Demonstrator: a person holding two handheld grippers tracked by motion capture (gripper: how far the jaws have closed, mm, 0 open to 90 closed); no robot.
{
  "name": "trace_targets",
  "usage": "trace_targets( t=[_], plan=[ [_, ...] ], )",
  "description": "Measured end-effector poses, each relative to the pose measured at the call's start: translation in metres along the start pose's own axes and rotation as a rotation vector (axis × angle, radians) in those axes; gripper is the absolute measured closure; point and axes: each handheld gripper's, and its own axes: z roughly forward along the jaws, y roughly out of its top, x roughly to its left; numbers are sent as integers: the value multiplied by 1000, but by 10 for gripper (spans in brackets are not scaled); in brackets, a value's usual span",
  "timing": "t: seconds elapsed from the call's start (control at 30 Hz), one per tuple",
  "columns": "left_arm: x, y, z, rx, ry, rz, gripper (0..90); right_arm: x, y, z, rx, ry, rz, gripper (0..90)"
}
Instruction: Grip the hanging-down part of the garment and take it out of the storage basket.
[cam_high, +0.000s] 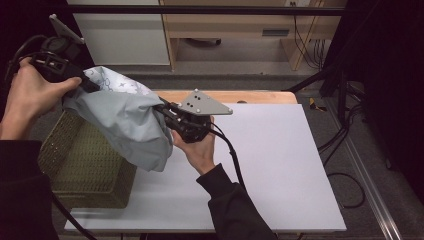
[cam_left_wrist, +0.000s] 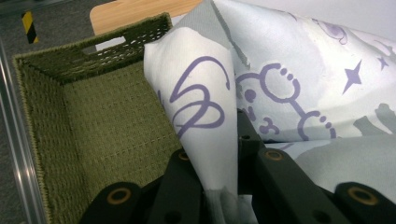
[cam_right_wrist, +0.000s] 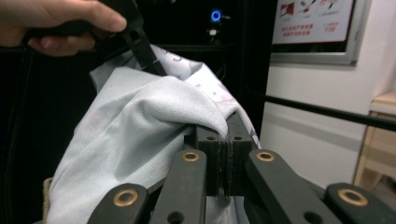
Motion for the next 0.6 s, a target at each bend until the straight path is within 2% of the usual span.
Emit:
trace_targets(
  t=[0.1, 0.17, 0.27, 0.37, 0.4, 0.43, 0.47, 0.5, 0.53, 0.57, 0.6],
  plan=[
    [-2, 1, 2, 6, 8, 3, 835, 0, 2, -2, -1, -6, -1, 880],
    [-2, 1, 3, 10, 17, 6, 835, 0, 0, -1, 19, -1, -12, 879],
    [0, 1, 8, 18, 22, 6, 835, -2, -13, 1, 66, 10, -8, 877],
    [1, 1, 11, 21, 21, 6, 835, -5, -23, 3, 82, 11, 12, 876],
    [2, 0, 14, 26, 20, 7, 835, -7, -36, 5, 115, 19, 30, 874],
    [2, 0, 14, 26, 20, 7, 836, -7, -36, 5, 115, 19, 30, 874],
    [2, -1, 18, 27, 13, 6, 836, -7, -54, 9, 154, 24, 45, 873],
    [2, -1, 18, 27, 13, 6, 836, -7, -54, 9, 154, 24, 45, 873],
    [2, -1, 23, 33, 8, 9, 836, -8, -70, 13, 186, 32, 73, 871],
    [2, -1, 23, 33, 8, 9, 836, -8, -70, 13, 186, 32, 73, 871],
    [1, -1, 27, 41, 8, 10, 836, -8, -88, 18, 221, 30, 76, 868]
  ],
)
